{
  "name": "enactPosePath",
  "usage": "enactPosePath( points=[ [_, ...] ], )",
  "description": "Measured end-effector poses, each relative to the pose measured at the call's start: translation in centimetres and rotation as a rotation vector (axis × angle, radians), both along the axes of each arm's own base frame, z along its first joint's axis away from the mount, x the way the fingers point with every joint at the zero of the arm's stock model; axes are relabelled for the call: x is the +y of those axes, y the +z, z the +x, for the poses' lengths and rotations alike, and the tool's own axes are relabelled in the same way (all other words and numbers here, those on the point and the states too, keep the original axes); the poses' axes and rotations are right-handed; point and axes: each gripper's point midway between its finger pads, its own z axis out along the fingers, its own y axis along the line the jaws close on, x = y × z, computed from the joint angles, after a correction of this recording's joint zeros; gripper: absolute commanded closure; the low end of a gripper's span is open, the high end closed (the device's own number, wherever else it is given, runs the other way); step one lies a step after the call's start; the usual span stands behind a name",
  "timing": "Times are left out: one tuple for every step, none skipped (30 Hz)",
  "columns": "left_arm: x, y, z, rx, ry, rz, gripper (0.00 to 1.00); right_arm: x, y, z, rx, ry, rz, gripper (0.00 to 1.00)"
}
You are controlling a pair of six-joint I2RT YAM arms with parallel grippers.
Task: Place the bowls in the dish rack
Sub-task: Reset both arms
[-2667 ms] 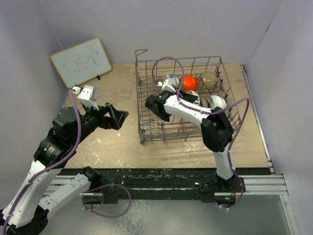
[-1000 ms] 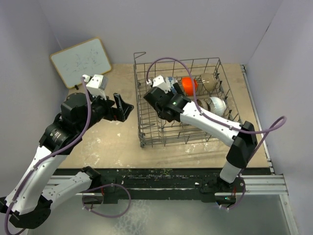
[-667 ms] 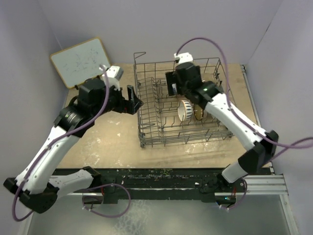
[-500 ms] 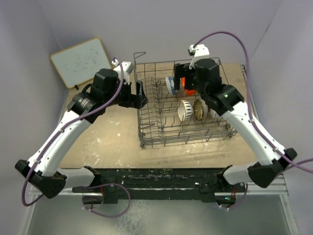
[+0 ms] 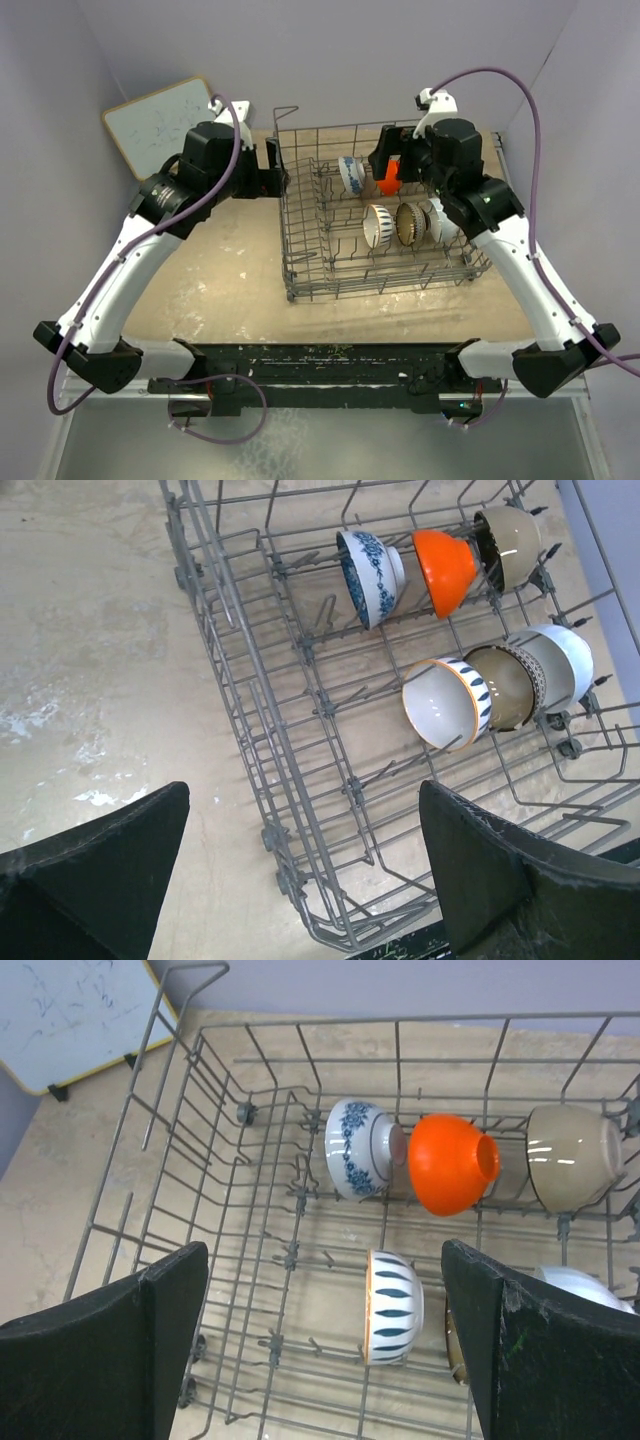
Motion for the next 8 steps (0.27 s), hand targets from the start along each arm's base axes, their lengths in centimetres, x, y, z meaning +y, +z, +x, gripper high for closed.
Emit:
enactPosePath(
  points=[
    [0.2, 0.2, -0.1, -0.006, 0.01, 0.0, 0.01, 0.1, -0.3, -0.1, 0.006, 0.005, 0.0, 0.0],
    [0.5, 0.3, -0.2, -0.012, 0.018, -0.002, 0.01, 0.2, -0.6, -0.2, 0.014, 0.009, 0.0, 0.0],
    [0.7, 0.4, -0.3, -0.017, 0.022, -0.002, 0.01, 0.2, -0.8, -0.3, 0.02, 0.015, 0.001, 0.0],
    [0.9, 0.5, -0.5, -0.021, 0.025, -0.003, 0.01, 0.3, -1.1, -0.4, 0.025, 0.02, 0.003, 0.0],
    [1.1, 0.6, -0.7, -0.025, 0.029, -0.003, 0.01, 0.3, -1.2, -0.4, 0.029, 0.02, 0.003, 0.0],
    [1.3, 0.7, -0.8, -0.029, 0.032, -0.003, 0.01, 0.2, -1.3, -0.6, 0.03, 0.021, 0.003, 0.0],
    [1.5, 0.7, -1.0, -0.033, 0.034, -0.001, 0.01, 0.2, -1.4, -0.6, 0.031, 0.021, 0.003, 0.0],
    [1.6, 0.7, -1.2, -0.036, 0.036, 0.001, 0.01, 0.2, -1.4, -0.7, 0.03, 0.021, 0.004, 0.0]
  ],
)
